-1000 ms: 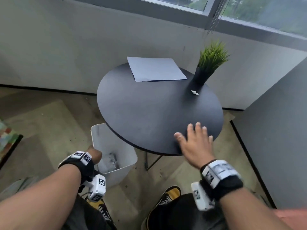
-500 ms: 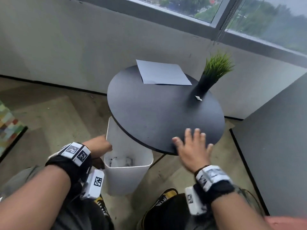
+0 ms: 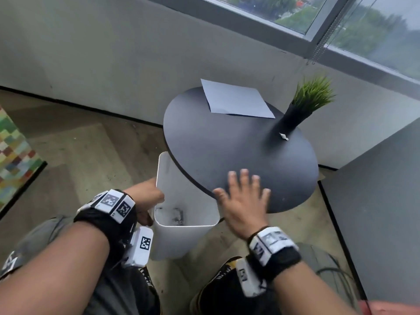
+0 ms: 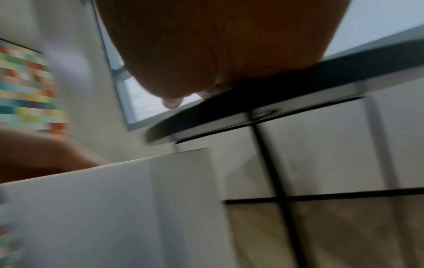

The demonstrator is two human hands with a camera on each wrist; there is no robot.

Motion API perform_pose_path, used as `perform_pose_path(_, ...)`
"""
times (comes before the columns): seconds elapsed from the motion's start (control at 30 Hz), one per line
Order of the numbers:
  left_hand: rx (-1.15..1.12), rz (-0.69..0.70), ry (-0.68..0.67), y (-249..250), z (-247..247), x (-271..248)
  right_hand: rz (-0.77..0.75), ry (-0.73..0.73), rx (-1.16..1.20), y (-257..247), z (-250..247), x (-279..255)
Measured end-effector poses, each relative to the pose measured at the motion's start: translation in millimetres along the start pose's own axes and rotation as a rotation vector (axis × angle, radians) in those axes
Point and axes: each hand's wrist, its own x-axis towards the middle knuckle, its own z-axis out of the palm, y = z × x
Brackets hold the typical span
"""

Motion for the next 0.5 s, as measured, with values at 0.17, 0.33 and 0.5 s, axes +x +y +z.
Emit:
perform_pose_path(0.17,-0.002,-0.02,0.003,-4,-4,2,-0.301,0.073,0.376,-19,-16,3)
perform_pose_path(0.33,-0.07,-0.045,0.042,-9,-8,2,0.291,0.063,0.064,22,-22,30)
perform_pose_path(0.5,-0.02,-0.006,0.019,-6,-19,-3,-0.318,-0.065,0.012,-78,15,-18)
